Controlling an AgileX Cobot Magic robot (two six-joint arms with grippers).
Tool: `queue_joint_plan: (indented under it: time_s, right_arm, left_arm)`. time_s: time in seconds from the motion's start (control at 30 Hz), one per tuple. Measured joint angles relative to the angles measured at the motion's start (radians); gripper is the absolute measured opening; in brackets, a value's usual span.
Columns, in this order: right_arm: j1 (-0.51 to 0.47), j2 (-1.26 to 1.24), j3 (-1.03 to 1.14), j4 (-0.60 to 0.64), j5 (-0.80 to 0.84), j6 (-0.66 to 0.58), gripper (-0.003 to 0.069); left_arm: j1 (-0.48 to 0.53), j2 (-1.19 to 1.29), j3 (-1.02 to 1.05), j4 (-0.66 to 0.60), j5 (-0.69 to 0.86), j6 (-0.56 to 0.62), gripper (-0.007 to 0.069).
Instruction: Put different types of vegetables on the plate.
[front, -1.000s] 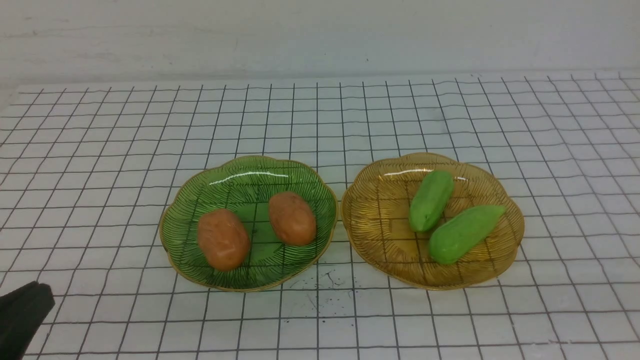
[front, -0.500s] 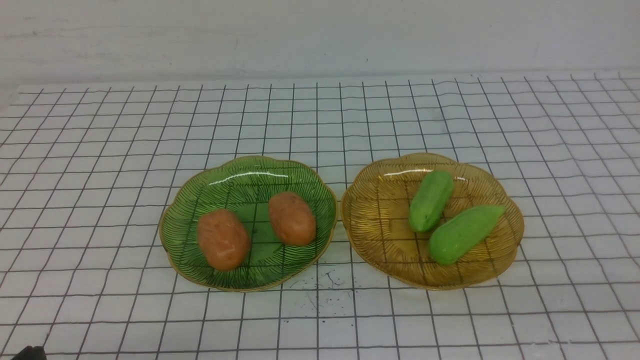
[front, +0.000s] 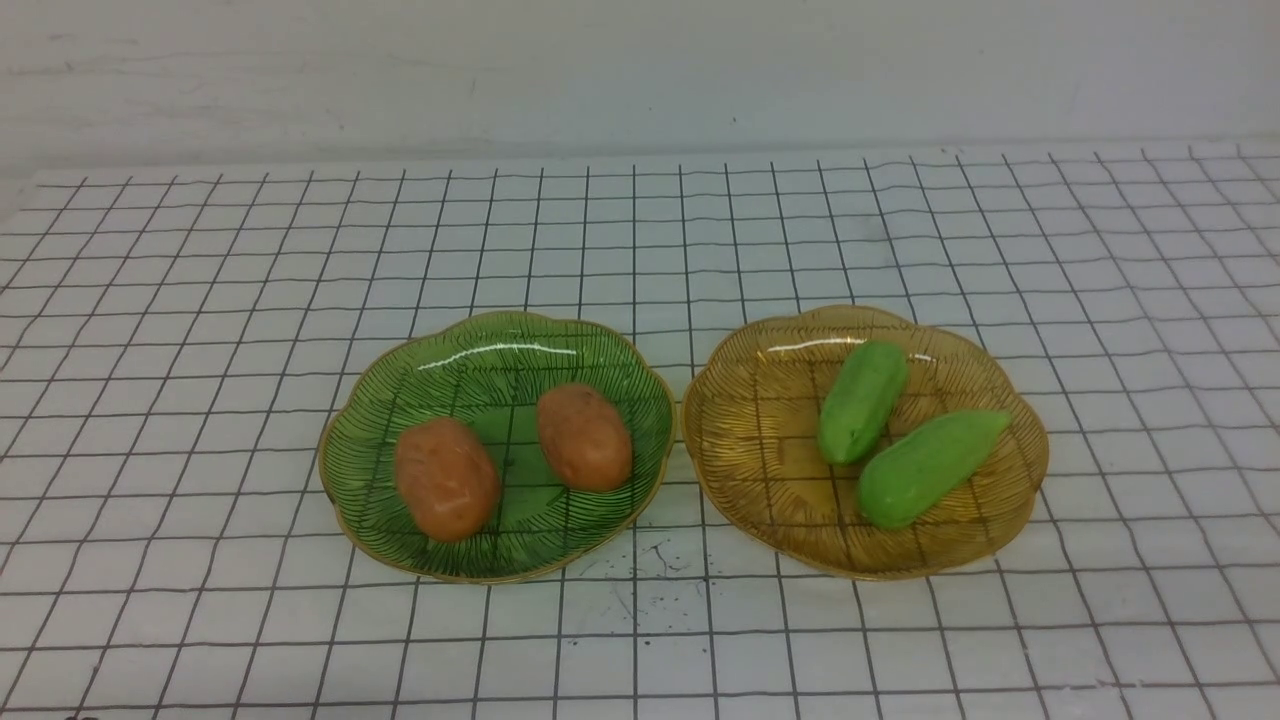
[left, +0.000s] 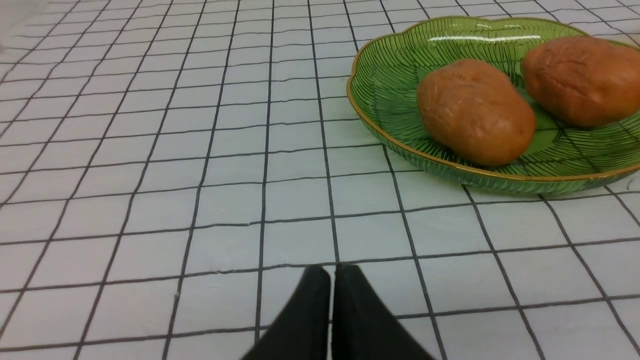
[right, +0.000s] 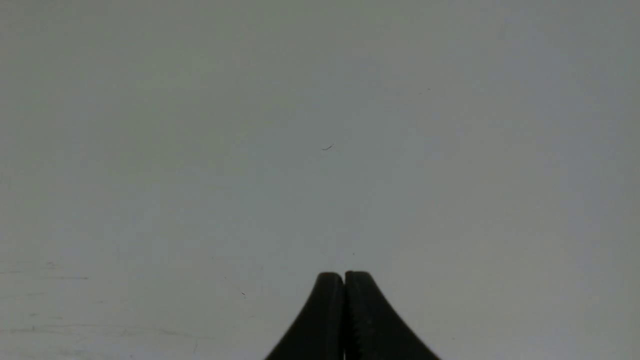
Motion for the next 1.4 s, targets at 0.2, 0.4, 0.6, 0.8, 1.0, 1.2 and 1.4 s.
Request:
queue_joint_plan:
  time_s: [0.2,0.4,0.6,0.8,1.0,1.2,1.4]
  right_arm:
    - [0.0,0.0,0.0,0.0,0.0,0.0,-0.0014]
    - [0.0,0.0,0.0,0.0,0.0,0.0,-0.0014]
    - [0.0,0.0,0.0,0.0,0.0,0.0,-0.0014]
    - [0.0,0.0,0.0,-0.001,0.0,-0.001,-0.0014]
    - [-0.016,-0.005,0.019,-0.06,0.058,-0.029,-0.0014]
    - [-0.13,-0.01,0.176,-0.123,0.179,-0.048,-0.0014]
    - [-0.189,-0.017,0.378,-0.124,0.241,-0.046,-0.0014]
  left_arm:
    - [0.0,0.0,0.0,0.0,0.002,-0.006,-0.0008]
    - [0.0,0.0,0.0,0.0,0.002,-0.007,-0.0008]
    - [0.0,0.0,0.0,0.001,0.002,-0.007,-0.0008]
    - [0.0,0.0,0.0,0.001,0.002,-0.007,-0.0008]
    - [0.0,0.0,0.0,0.001,0.003,-0.007,-0.0008]
    - [0.0,0.0,0.0,0.001,0.003,-0.007,-0.0008]
    - [0.0,0.0,0.0,0.001,0.003,-0.007,-0.0008]
